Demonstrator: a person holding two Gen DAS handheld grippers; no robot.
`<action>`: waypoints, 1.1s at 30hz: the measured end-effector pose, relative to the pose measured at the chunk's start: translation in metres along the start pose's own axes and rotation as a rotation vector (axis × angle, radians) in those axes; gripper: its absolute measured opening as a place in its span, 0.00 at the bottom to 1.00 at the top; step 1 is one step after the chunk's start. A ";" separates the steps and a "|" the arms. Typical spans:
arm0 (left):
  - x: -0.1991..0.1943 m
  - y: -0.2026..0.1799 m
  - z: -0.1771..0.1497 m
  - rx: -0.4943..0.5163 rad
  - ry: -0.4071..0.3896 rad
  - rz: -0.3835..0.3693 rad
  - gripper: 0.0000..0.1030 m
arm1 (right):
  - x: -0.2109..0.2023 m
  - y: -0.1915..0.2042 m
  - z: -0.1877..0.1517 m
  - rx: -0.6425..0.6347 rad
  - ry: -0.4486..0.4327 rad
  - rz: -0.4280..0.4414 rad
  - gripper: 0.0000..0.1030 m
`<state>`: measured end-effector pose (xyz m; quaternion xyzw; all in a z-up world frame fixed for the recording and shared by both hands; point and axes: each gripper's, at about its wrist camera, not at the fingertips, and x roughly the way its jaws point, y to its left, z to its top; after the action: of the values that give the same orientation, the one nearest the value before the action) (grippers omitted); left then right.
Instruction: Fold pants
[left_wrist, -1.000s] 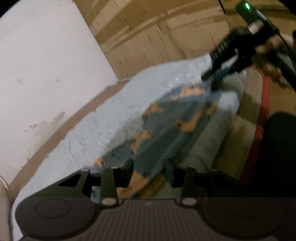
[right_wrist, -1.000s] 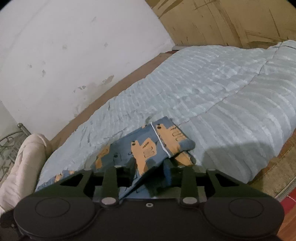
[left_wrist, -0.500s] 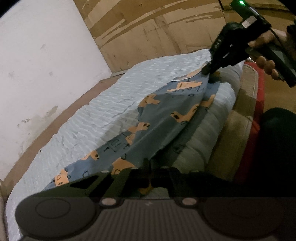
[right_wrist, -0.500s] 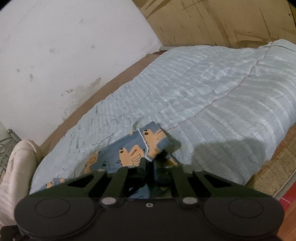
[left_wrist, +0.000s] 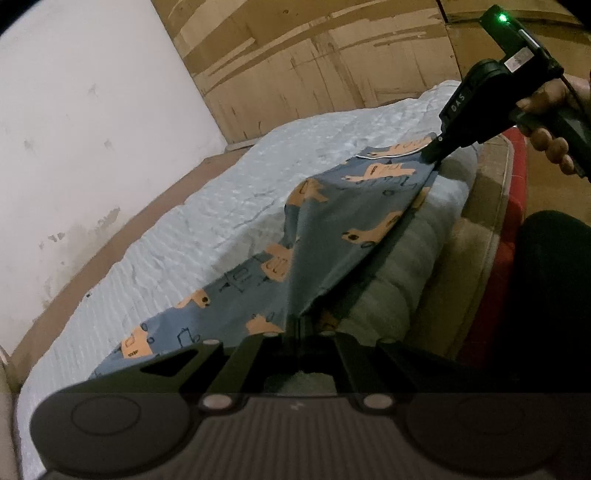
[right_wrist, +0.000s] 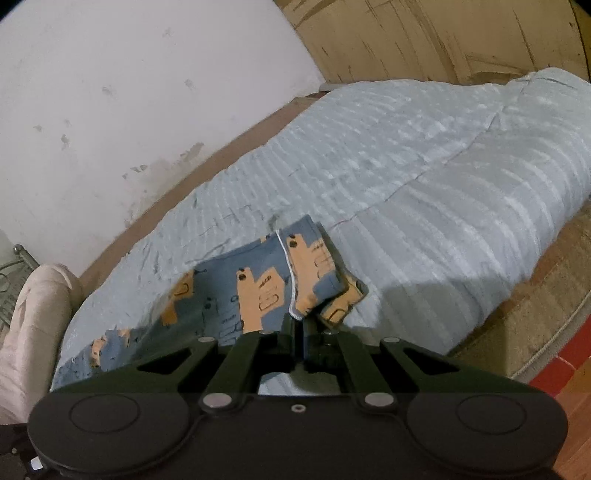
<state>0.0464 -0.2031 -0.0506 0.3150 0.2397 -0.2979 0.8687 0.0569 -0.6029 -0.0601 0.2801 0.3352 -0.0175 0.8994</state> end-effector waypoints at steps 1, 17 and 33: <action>0.000 0.001 0.000 -0.004 0.001 0.000 0.00 | -0.002 0.001 0.000 -0.006 -0.004 -0.001 0.02; 0.002 0.013 -0.002 -0.179 -0.003 -0.069 0.37 | -0.020 0.004 0.002 -0.093 -0.046 -0.026 0.42; -0.003 0.067 0.014 -0.548 -0.043 0.105 0.97 | 0.012 -0.016 0.010 0.099 -0.085 -0.014 0.14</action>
<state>0.0928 -0.1699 -0.0122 0.0740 0.2759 -0.1832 0.9407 0.0688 -0.6197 -0.0696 0.3207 0.2975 -0.0520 0.8977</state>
